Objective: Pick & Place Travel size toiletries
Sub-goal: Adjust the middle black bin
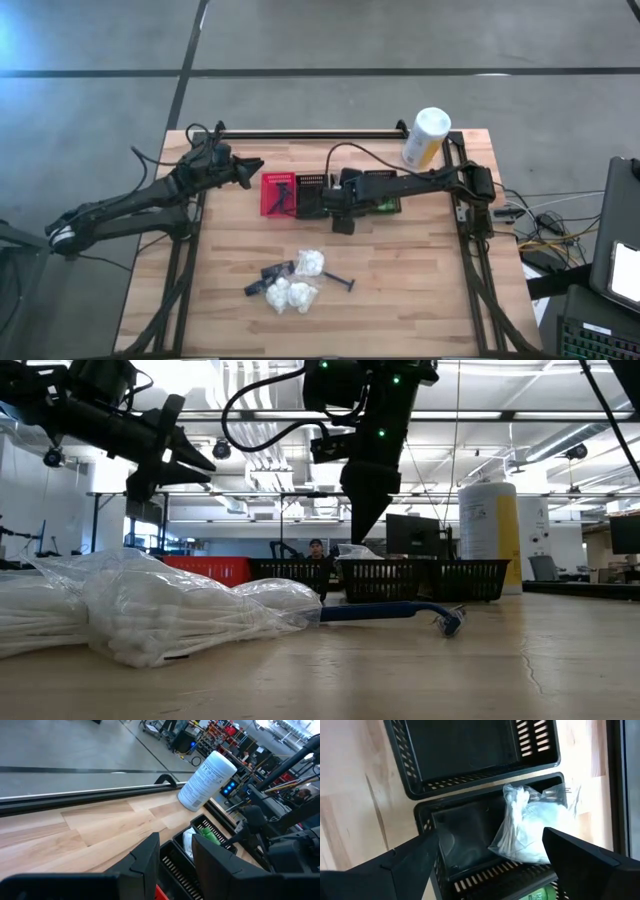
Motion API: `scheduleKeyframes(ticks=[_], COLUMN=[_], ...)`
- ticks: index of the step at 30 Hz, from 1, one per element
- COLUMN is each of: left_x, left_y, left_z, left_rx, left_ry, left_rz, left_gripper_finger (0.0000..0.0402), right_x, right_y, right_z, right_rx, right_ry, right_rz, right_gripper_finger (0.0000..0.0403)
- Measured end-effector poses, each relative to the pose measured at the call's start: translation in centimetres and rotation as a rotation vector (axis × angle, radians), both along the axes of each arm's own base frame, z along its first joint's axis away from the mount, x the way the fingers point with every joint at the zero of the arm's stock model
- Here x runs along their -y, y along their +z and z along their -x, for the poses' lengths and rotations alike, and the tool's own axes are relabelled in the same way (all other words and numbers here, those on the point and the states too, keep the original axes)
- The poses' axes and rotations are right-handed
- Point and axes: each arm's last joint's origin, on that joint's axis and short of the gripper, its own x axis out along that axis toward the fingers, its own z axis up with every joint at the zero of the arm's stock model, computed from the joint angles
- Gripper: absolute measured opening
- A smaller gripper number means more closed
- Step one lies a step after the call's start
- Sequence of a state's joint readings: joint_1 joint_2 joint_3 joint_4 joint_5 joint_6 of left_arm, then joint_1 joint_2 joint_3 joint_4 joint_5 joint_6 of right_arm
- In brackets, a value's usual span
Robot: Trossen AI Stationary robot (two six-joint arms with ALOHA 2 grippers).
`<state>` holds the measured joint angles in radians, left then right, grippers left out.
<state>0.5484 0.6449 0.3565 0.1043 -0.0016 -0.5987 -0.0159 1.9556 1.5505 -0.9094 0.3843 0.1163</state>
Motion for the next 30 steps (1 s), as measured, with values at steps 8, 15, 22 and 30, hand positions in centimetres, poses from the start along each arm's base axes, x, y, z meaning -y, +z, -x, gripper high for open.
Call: scheduleKeyframes(ticks=[8, 15, 22, 30], left_x=[0.0, 0.0, 0.0, 0.0], left_y=[0.0, 0.0, 0.0, 0.0], left_z=[0.0, 0.0, 0.0, 0.0], left_rx=[0.0, 0.0, 0.0, 0.003], left_ry=[0.0, 0.0, -0.001, -0.002], left_rz=[0.0, 0.0, 0.001, 0.006], left_gripper_finger=[0.012, 0.012, 0.012, 0.012], right_x=[-1.5, -2.1, -3.1, -3.3], right_y=[0.8, 1.3, 1.3, 1.3], right_z=[-0.4, -0.7, -0.6, -0.6], right_rx=[0.037, 0.056, 0.058, 0.087], right_ry=[0.03, 0.05, 0.067, 0.005], right_rz=[-0.002, -0.002, -0.007, -0.028], right_gripper_finger=[0.0338, 0.0317, 0.0299, 0.0281])
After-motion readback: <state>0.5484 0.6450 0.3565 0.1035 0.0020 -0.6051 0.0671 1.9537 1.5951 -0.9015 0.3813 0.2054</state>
